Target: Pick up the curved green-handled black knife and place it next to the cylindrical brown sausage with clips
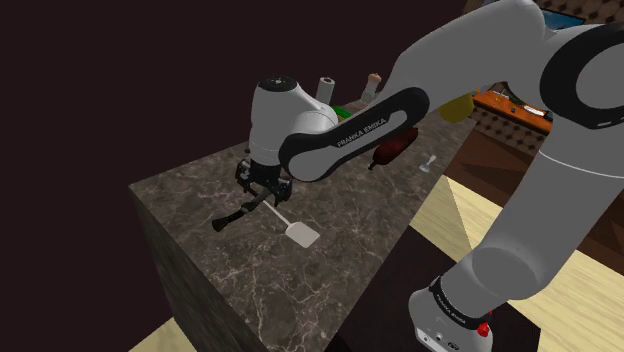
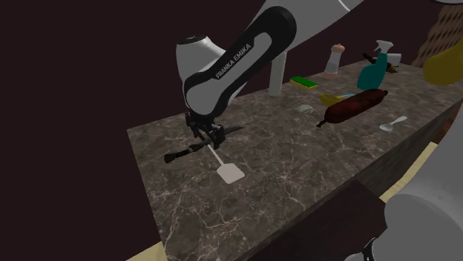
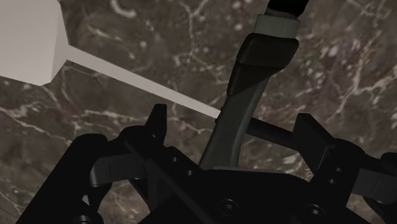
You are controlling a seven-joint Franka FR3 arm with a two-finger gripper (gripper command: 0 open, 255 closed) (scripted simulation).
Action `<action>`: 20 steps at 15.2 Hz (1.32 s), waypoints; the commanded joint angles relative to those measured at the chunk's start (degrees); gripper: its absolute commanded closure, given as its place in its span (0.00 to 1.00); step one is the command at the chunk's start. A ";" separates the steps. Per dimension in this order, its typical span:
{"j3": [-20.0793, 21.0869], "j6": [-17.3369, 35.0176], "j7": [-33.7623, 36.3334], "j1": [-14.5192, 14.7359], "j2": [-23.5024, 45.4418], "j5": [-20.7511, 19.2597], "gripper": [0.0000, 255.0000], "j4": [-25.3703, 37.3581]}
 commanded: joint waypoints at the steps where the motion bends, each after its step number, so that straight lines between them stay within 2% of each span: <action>1: -0.01 0.02 0.02 0.01 0.02 -0.03 0.00 0.00; 2: -0.01 0.02 0.02 0.01 0.02 -0.03 0.00 0.00; 3: -0.01 0.02 0.01 0.01 0.02 -0.02 1.00 0.00; 12: 0.00 0.02 0.02 0.00 0.02 -0.03 1.00 0.00; 20: 1.70 -4.85 -3.67 -1.37 -4.64 4.92 1.00 1.53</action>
